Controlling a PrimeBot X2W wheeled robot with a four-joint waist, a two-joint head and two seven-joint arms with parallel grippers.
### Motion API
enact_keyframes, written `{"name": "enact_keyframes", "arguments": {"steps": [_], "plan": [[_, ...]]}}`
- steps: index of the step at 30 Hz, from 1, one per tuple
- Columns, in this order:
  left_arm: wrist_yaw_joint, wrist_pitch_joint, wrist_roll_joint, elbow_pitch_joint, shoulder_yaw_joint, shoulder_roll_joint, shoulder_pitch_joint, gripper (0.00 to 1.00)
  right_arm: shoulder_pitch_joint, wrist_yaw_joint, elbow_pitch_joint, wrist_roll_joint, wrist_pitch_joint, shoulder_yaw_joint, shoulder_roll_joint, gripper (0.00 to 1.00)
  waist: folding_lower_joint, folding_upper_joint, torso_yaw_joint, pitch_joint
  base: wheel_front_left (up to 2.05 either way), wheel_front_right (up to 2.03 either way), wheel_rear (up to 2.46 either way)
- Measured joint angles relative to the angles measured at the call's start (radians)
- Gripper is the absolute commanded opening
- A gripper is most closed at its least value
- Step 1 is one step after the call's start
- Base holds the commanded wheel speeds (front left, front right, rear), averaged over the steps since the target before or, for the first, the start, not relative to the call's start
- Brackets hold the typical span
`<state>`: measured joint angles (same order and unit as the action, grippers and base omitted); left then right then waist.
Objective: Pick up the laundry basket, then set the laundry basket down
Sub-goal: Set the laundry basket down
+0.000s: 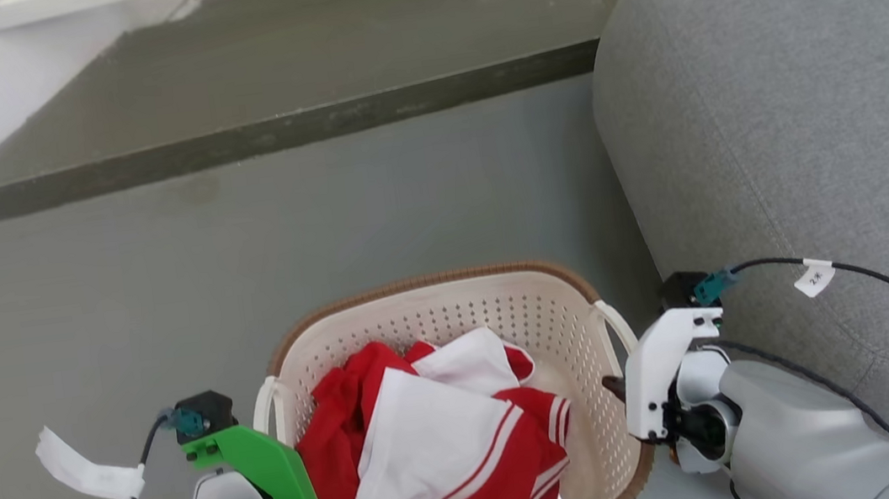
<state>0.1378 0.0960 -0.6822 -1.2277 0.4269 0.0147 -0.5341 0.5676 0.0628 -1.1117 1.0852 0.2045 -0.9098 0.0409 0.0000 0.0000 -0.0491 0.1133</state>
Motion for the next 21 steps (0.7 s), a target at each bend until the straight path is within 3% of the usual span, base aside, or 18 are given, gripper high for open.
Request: {"name": "enact_keyframes", "arguments": {"steps": [21], "plan": [[-0.003, -0.07, 0.001, 0.053, -0.002, -0.028, -0.129, 0.0, 0.147, -0.022, 0.029, 0.0, -0.055, 0.002, 0.007, 0.0, 0.0001, 0.0, -0.003, 0.179, 0.0, 0.0, 0.0]]}}
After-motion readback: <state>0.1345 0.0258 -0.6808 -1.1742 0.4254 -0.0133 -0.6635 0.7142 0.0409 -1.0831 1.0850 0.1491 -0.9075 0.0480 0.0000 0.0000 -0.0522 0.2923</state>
